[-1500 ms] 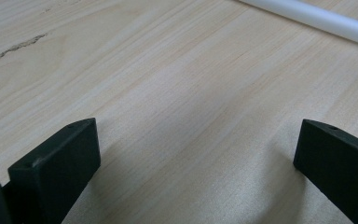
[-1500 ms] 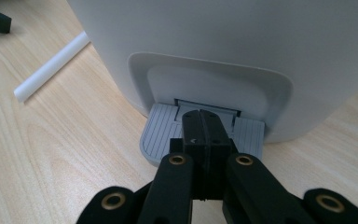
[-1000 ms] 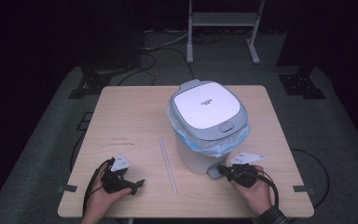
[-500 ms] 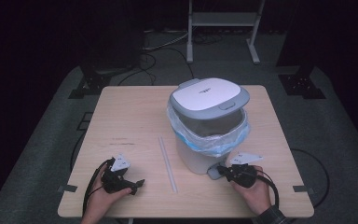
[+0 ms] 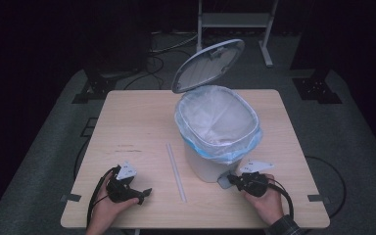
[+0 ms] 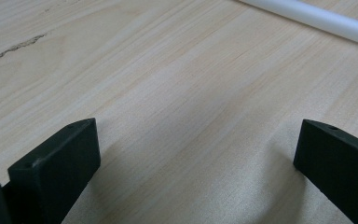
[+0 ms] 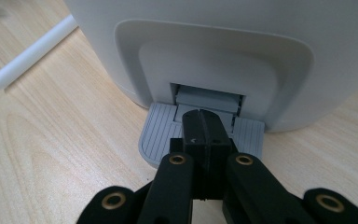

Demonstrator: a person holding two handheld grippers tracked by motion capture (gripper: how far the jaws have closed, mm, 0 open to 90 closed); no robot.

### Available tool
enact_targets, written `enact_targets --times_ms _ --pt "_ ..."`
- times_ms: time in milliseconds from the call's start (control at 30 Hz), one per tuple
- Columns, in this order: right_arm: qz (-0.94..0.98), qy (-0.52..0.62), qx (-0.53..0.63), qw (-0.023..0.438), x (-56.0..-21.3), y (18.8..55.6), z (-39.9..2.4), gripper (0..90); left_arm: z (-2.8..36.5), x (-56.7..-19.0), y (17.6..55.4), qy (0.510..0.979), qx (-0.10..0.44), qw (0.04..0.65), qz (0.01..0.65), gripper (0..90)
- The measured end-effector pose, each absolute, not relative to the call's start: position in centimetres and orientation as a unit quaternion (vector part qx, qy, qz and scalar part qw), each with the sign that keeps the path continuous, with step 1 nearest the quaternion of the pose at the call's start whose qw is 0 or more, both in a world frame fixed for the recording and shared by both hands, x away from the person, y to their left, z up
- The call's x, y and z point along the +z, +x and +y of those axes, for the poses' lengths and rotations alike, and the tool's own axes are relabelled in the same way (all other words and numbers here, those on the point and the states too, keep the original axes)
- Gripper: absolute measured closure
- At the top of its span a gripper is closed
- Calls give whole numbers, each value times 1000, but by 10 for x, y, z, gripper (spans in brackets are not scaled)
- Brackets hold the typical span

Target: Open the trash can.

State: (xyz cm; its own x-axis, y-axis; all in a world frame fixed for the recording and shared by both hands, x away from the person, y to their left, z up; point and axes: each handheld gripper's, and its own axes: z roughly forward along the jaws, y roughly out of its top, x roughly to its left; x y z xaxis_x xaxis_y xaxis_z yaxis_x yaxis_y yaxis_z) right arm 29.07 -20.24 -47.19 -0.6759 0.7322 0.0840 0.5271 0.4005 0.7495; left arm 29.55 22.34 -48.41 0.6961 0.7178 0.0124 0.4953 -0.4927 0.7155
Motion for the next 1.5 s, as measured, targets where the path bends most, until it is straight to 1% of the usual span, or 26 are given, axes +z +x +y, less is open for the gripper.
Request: enact_targets --times_ms 167,233,333,600,1500 --pt "823 380 400 132 -474 290 -204 900 224 -483 296 849 157 355 358 0" --pt "823 382 400 131 -473 290 -203 900 226 -482 296 848 156 357 360 25" --pt "823 382 399 131 -473 290 -203 900 226 -481 297 846 154 360 363 32" --pt "824 382 397 131 -473 290 -203 900 223 -471 299 833 151 384 369 49" --pt "824 384 395 132 -473 290 -202 900 163 -458 312 841 132 399 342 48"
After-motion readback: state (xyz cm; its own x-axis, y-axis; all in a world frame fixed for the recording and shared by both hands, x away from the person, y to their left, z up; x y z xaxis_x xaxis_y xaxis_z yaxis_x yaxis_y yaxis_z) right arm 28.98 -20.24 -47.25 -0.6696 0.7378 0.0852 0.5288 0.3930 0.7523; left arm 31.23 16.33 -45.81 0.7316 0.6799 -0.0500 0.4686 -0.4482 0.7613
